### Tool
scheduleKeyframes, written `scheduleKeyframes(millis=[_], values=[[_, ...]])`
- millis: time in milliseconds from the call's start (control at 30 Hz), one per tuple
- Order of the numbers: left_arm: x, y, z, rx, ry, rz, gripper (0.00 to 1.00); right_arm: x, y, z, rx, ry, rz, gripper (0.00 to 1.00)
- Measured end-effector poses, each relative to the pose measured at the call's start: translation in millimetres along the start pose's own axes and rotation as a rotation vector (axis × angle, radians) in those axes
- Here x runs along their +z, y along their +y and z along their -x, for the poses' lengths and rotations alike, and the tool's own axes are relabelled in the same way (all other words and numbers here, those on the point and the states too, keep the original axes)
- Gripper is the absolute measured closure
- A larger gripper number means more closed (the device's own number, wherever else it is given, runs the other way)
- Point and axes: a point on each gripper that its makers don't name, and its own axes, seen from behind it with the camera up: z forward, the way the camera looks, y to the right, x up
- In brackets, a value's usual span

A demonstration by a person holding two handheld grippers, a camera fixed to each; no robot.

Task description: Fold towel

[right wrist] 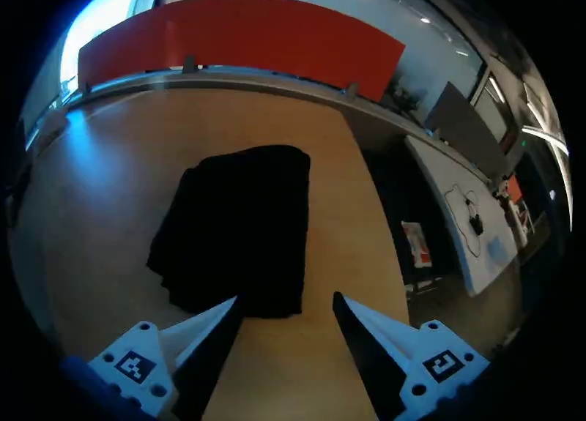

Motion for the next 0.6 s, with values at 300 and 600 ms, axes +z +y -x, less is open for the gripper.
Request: scheduleKeyframes(millis=[300,600], values=[[-2.5,-2.5,-3.0,-0.007,0.013,-0.001,0.00,-11.9,-8.7,-14.1,0.022,0.065,-0.014,0.00],[-5.0,-3.7,-5.2,-0.008,0.023,0.001,0.00,-26.6,-12.1,-37.0,0.051,0.162,0.006,0.00]])
